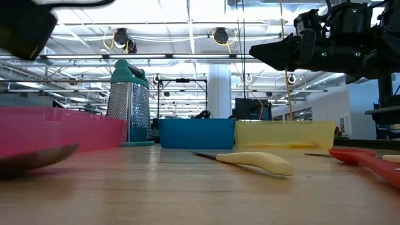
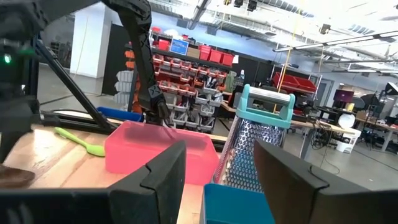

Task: Pick & Place Kitchen Items
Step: Put the brown serving spoon into the pink bin

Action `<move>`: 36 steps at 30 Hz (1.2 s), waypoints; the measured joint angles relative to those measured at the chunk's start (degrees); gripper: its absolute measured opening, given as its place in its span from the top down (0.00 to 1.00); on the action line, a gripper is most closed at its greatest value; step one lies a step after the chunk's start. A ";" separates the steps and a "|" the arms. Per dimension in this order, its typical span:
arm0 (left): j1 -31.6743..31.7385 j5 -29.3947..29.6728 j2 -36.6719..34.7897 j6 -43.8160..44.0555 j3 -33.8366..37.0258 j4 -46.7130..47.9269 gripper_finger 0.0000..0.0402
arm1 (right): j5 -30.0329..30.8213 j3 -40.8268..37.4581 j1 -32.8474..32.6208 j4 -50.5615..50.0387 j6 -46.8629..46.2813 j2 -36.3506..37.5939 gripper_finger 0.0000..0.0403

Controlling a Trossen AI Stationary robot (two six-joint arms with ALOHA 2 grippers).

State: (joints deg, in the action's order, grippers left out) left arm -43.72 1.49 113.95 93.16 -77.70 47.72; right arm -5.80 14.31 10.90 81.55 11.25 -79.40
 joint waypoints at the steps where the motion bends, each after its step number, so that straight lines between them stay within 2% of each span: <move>1: -0.30 0.03 0.02 0.87 1.04 -0.86 0.67 | 0.00 0.00 0.00 0.06 0.00 0.00 0.55; 7: -0.78 1.96 -0.46 0.66 5.77 -8.89 0.69 | 0.00 0.00 0.00 0.06 -0.02 -0.02 0.55; 9: -0.88 3.56 -0.40 -1.27 5.90 -9.22 0.75 | 0.00 0.00 0.00 0.06 -0.02 0.00 0.55; 12: -0.25 3.86 -0.41 -2.16 5.93 -8.44 0.88 | 0.00 0.00 0.00 0.06 0.06 -0.02 0.55; 13: -0.17 5.13 -0.53 -1.88 5.93 -8.39 0.93 | 0.00 0.00 0.00 0.08 0.02 -0.02 0.55; 16: 0.39 12.15 -0.91 1.33 5.85 -9.12 0.93 | 0.00 0.00 0.00 0.23 0.07 -0.02 0.55; 18: 1.65 19.41 -0.90 1.79 5.71 -9.13 0.93 | 0.00 0.00 0.00 0.51 0.07 -0.01 0.55; 21: 4.31 26.20 -1.66 -0.17 4.42 -8.58 0.93 | -0.02 0.00 0.00 0.49 0.11 -0.02 0.55; 23: 5.76 27.47 -3.38 -3.51 3.28 -8.54 0.93 | -0.02 0.00 0.00 0.49 0.13 0.00 0.55; 28: 12.43 29.92 -8.64 -8.24 2.65 -3.28 0.93 | -0.02 0.00 0.00 0.48 0.13 -0.02 0.55; 33: 17.21 29.01 -15.55 -14.08 2.53 7.32 0.93 | -0.02 0.00 0.00 0.47 0.14 -0.01 0.55; 36: 20.24 30.37 -19.79 -15.61 2.52 14.07 0.93 | -0.02 0.00 0.00 0.43 0.15 -0.01 0.55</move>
State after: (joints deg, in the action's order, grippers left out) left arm -23.48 31.86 94.16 77.55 -75.18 61.79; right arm -5.82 14.31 10.90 81.98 11.40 -79.40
